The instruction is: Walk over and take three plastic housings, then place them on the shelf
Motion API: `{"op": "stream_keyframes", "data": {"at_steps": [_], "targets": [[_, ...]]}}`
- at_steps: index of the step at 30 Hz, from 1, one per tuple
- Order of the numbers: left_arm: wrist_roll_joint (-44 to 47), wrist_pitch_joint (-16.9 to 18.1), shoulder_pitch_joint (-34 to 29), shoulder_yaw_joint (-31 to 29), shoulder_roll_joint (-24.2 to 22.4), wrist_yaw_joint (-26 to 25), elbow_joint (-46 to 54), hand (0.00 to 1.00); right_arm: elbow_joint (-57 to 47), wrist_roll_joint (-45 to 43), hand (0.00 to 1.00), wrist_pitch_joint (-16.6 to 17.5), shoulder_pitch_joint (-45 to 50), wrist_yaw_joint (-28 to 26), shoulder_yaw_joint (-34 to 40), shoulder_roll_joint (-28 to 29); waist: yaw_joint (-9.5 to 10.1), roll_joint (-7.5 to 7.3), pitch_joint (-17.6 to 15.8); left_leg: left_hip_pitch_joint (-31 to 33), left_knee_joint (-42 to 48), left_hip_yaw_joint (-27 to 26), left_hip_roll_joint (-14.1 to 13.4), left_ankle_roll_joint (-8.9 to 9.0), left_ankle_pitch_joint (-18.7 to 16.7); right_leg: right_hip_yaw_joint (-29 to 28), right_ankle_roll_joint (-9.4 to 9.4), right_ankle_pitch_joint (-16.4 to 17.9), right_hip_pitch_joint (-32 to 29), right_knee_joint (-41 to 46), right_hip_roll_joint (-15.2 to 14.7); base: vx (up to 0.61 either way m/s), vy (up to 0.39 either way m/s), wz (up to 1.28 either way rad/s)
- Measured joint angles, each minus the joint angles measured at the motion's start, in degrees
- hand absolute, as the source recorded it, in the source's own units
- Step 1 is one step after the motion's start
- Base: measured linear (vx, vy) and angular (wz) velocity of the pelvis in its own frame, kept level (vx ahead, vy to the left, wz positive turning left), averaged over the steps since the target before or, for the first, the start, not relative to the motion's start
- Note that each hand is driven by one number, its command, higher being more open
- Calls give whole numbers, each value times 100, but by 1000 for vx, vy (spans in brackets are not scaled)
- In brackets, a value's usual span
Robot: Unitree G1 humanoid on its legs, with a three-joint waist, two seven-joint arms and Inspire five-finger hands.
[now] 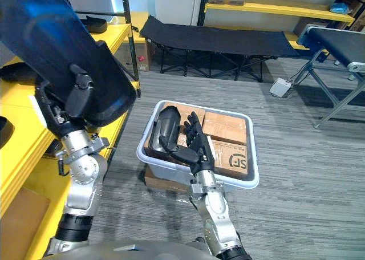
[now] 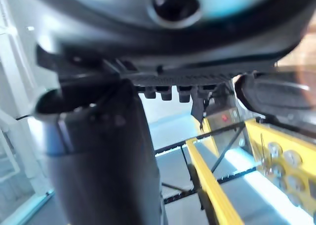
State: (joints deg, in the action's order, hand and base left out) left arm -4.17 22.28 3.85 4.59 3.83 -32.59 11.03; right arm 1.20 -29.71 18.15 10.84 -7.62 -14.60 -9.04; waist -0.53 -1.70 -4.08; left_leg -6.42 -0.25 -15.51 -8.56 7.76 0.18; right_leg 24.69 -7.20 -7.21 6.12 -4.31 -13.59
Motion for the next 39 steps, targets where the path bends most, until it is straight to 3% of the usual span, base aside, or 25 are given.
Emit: {"op": "stream_keyframes", "data": {"at_steps": [3, 8, 13, 16, 21, 26, 28, 29, 30, 31, 32, 33, 36, 39], "targets": [[-60, -4, -193, -47, 334, 494, 55, 0, -638, 42, 100, -42, 118, -442, 61, -23, -42, 14, 6, -2, 7, -54, -6, 3, -37, -55, -5, -3, -36, -6, 7, -3, 18, -10], [786, -6, -815, -262, 453, 1203, 145, 0, -1093, 680, 100, -316, 259, 62, 499, 22, -144, 38, 57, 10, 37, -160, -5, -8, -93, -153, -18, -14, -98, -12, 6, 22, 27, -11], [1536, -11, -1413, -910, 343, 1713, 585, 0, -1063, -50, 100, -864, 424, 28, 932, 25, -106, 113, 42, 180, 144, 40, -6, -39, -117, 99, -20, -15, -50, -14, -1, 10, 8, 19], [1791, -128, -1803, -1267, 246, 2026, 924, 0, -625, -237, 100, -1001, 223, -75, 830, 40, 191, 200, 23, 249, 223, 415, 6, -50, -123, 579, -17, -4, 203, -17, -5, -16, -3, 52], [1806, -130, -2428, -1925, 149, 2316, 1239, 0, 59, 32, 100, -1148, -376, -64, 5, -25, 708, 230, 23, 510, 323, 1050, 81, -90, -103, 1173, -57, 134, 416, -17, -5, -48, -10, 63], [2200, -130, -3137, -2180, -39, 2596, 1288, 0, 179, 255, 100, -1166, -676, -5, -589, -11, 1138, 234, 19, 654, 411, 1583, 180, -52, -46, 1623, -92, 289, 674, 46, -16, -10, -8, 59], [2291, -130, -3298, -2175, -166, 2792, 1360, 0, 199, 267, 100, -1166, -736, 10, -570, -18, 1146, 216, 22, 837, 494, 1698, 201, -67, -14, 1814, -115, 403, 722, 201, -48, 1, 4, 62], [2417, -130, -3325, -2107, -166, 3012, 1438, 0, 198, 382, 100, -1166, -751, 57, -474, -20, 1096, 191, -6, 1052, 608, 1629, 197, -183, 42, 2053, -99, 473, 730, 353, -77, -14, 6, 95], [2440, -129, -3294, -2075, -152, 3172, 1455, 0, 201, 460, 100, -1173, -744, 101, -398, -24, 1032, 164, -19, 1165, 656, 1445, 174, -450, 0, 2241, -109, 497, 747, 417, -102, -23, 3, 119], [2462, -126, -3202, -1987, -106, 3416, 1454, 0, 196, 533, 100, -1201, -727, 233, -288, -45, 902, 157, -60, 1294, 801, 829, -38, -701, 54, 2467, -110, 511, 799, 521, -132, -15, 23, 155], [2460, -126, -3024, -1713, -1, 3642, 1431, 0, 196, 638, 100, -1216, -687, 382, -86, -204, 727, 238, -147, 1375, 1014, -19, -355, -665, 232, 2605, -120, 575, 904, 711, -180, -29, 154, 169], [2432, -121, -2851, -1417, 109, 3748, 1421, 0, 234, 641, 100, -1236, -664, 434, 109, -334, 697, 268, -226, 1381, 980, -202, -275, -402, 397, 2634, -259, 712, 900, 941, -371, -24, 157, 119], [2411, -111, -2690, -1229, 285, 3773, 1422, 0, 260, 639, 100, -1223, -610, 305, 334, -334, 640, 292, -417, 1254, 948, -367, -103, -472, 363, 2345, -205, 808, 870, 1012, -589, -69, 169, 0], [2423, -105, -2682, -1222, 318, 3773, 1422, 0, 219, 653, 100, -1156, -431, 14, 336, -244, 535, 289, -442, 1175, 830, -508, -106, -484, 352, 2120, -226, 867, 748, 1012, -613, -63, 29, -32]]}}
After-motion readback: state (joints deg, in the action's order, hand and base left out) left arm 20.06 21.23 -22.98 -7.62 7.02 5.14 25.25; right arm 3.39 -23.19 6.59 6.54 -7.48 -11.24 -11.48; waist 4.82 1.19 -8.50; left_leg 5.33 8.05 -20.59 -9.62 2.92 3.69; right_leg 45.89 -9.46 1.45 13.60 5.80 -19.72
